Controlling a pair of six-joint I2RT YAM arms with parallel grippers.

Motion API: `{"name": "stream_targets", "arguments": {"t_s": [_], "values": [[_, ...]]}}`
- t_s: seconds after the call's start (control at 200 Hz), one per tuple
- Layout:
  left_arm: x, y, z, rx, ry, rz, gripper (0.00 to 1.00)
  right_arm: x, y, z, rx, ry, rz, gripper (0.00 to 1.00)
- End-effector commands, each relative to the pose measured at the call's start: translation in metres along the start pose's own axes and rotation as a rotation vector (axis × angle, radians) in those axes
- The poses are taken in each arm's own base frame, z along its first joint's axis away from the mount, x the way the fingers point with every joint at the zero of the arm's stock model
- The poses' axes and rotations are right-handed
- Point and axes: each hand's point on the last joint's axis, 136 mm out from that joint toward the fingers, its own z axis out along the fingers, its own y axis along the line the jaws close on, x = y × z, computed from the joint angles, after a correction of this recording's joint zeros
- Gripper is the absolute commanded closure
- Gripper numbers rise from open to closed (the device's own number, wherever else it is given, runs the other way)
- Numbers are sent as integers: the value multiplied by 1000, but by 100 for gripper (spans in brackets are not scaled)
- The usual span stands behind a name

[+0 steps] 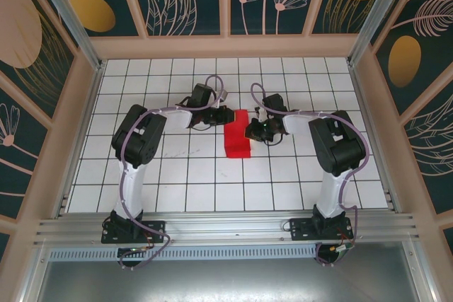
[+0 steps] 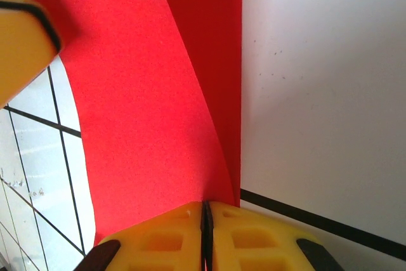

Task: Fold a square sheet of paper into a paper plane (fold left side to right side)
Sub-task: First fold the square sheet of paper in half at the center of the table.

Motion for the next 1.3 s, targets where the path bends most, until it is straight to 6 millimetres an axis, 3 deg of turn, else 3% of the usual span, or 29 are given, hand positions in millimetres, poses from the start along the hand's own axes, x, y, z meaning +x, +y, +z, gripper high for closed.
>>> {"name": "stream_targets", "arguments": {"t_s": [0.0,0.245,0.53,0.816,1.296], "values": [[-6,14,5,-55,-8,-10,82,40,-58,20,211,118,64,89],[-7,35,9,-129,-31,-35,82,42,-61,19,225,124,62,89],[-30,53,4,-172,-93,-77,81,45,-65,19,238,134,58,89],[-48,88,2,-241,-128,-108,81,46,-64,19,232,136,55,89],[-96,77,-2,-235,-177,-37,80,45,-61,19,227,133,57,89]]}}
